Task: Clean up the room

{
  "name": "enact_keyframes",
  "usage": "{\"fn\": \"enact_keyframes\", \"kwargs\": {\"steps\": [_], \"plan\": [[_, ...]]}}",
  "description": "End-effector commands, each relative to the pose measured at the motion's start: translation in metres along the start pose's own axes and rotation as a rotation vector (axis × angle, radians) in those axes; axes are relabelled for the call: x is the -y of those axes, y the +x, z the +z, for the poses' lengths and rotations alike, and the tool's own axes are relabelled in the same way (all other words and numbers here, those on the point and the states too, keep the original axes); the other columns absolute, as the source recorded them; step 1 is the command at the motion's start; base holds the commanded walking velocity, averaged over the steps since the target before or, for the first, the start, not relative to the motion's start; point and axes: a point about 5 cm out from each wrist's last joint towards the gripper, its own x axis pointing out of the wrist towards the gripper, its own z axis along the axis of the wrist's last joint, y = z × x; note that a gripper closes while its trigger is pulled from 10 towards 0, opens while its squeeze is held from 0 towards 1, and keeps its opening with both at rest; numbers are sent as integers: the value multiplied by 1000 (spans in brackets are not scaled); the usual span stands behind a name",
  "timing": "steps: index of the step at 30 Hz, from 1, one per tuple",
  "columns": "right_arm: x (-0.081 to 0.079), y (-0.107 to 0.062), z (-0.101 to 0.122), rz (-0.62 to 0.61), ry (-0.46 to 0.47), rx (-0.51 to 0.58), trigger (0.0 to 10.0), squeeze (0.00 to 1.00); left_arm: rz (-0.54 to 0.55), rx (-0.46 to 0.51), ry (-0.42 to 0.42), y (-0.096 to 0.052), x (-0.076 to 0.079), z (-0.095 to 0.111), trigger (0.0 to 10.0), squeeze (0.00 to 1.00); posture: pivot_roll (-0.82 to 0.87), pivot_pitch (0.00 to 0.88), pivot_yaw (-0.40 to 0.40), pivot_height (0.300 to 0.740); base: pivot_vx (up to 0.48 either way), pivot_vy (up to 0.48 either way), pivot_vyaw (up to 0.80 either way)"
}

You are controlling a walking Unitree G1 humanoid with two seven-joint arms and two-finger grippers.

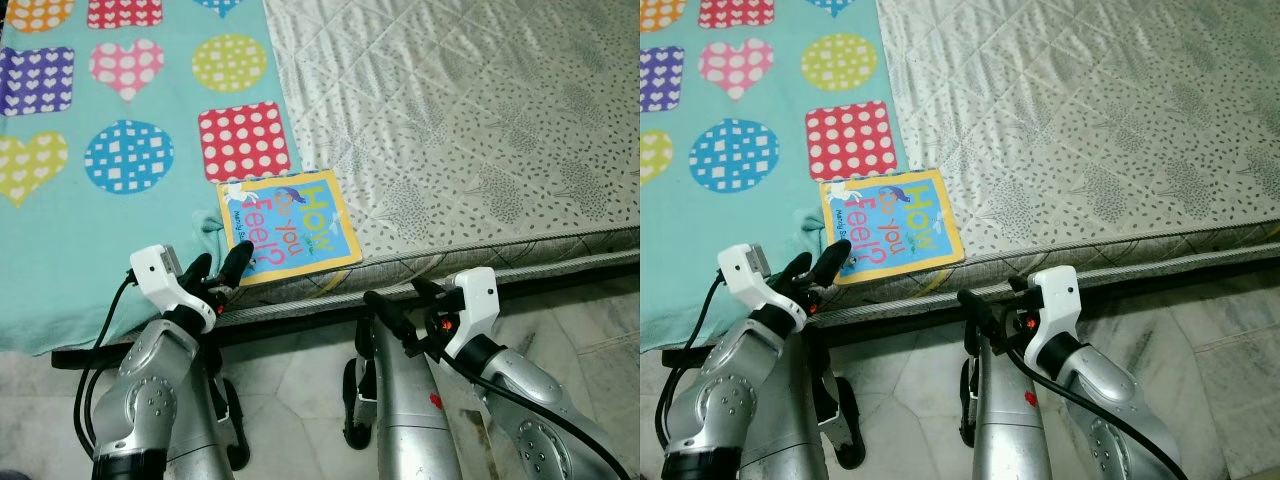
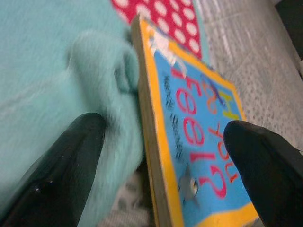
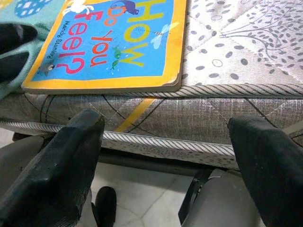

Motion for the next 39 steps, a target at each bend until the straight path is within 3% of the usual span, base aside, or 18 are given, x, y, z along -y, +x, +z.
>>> {"fn": "enact_keyframes", "kwargs": {"steps": [1,9,14,21,25,32,39], "plan": [[4,-5,-7,-22,4,-26,10000,0,18,-20,-7,-3,-5,-6,10000,0,-195,384,-64,546,0,0,0],[6,-5,-5,-30,-2,-22,10000,0,-37,-24,-41,-6,16,-11,10000,0,-197,387,-65,546,0,0,0],[6,-5,-5,-20,-5,-23,10000,0,-47,-28,-36,-20,29,-13,10000,0,-192,385,-61,546,0,0,0],[7,-4,-7,-26,-3,-23,10000,0,-50,-86,-32,-45,34,-27,10000,0,-180,388,-58,546,0,0,0],[4,-2,-8,-16,-1,-23,10000,0,-37,-90,-31,-39,32,-28,10000,0,-181,386,-64,546,0,0,0],[8,-2,-4,-23,-15,-16,10000,0,-68,-68,-32,-14,32,-21,10000,0,-197,383,-61,546,0,0,0],[8,-3,-5,-34,-14,-15,10000,0,-36,-64,-60,-10,24,-21,10000,0,-199,386,-56,546,0,0,0]]}}
